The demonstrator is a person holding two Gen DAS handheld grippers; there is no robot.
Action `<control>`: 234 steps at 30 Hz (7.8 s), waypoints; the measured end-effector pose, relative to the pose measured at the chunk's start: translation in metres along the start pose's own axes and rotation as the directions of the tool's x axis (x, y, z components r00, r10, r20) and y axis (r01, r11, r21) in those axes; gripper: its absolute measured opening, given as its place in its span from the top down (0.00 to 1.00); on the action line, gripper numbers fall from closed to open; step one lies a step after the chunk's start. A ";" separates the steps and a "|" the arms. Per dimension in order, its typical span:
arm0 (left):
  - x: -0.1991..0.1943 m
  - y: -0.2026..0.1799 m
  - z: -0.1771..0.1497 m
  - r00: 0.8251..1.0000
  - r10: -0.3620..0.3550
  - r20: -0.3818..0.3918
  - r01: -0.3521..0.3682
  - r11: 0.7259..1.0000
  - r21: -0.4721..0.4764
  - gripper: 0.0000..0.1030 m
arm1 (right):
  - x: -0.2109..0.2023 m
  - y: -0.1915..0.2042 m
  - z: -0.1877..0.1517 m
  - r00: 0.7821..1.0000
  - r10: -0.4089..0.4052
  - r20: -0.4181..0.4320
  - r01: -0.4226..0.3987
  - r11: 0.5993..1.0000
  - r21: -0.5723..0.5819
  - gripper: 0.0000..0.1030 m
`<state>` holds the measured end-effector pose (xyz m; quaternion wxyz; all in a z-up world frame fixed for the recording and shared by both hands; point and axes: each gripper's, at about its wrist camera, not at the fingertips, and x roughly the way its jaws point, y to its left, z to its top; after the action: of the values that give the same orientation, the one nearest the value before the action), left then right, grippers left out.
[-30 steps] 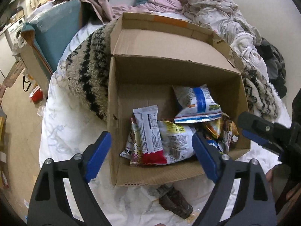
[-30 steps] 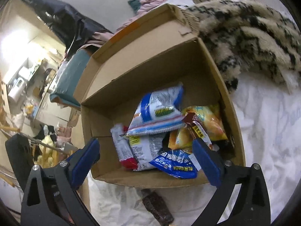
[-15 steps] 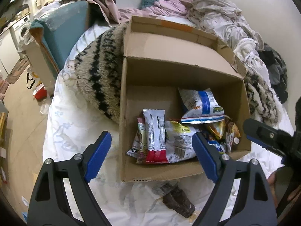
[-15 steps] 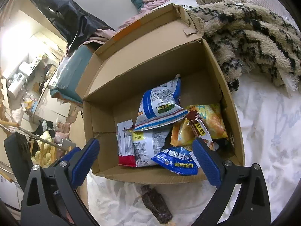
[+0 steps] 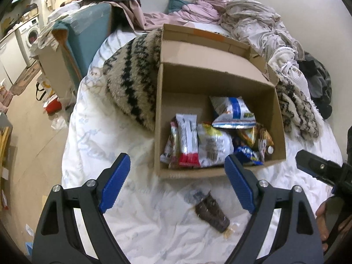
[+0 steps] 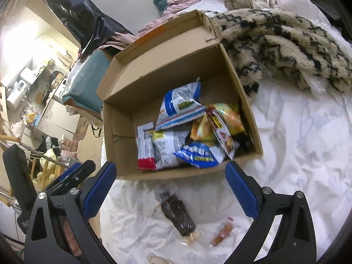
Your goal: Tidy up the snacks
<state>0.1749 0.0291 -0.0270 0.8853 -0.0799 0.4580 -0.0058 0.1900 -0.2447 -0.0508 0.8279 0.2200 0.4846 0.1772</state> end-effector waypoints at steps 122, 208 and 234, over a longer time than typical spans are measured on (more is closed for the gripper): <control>0.015 -0.028 -0.147 0.908 0.008 -0.419 0.004 1.000 0.028 0.56 | -0.013 -0.066 -0.058 0.983 0.024 -0.184 0.033 0.953 0.301 0.83; -0.043 -0.027 0.013 0.973 0.155 0.173 -0.171 0.982 0.085 0.00 | -0.050 0.018 0.016 0.966 -0.104 0.236 0.125 0.989 -0.075 0.00; -0.097 0.005 -0.068 0.970 0.097 0.224 -0.104 0.994 0.022 0.00 | -0.099 0.054 -0.087 0.901 -0.172 0.398 0.266 0.945 -0.192 0.00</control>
<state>0.0635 0.0333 0.0124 0.9314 -0.0418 0.3594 0.0402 0.0623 -0.2330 0.0121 0.9404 0.0913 0.3136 0.0944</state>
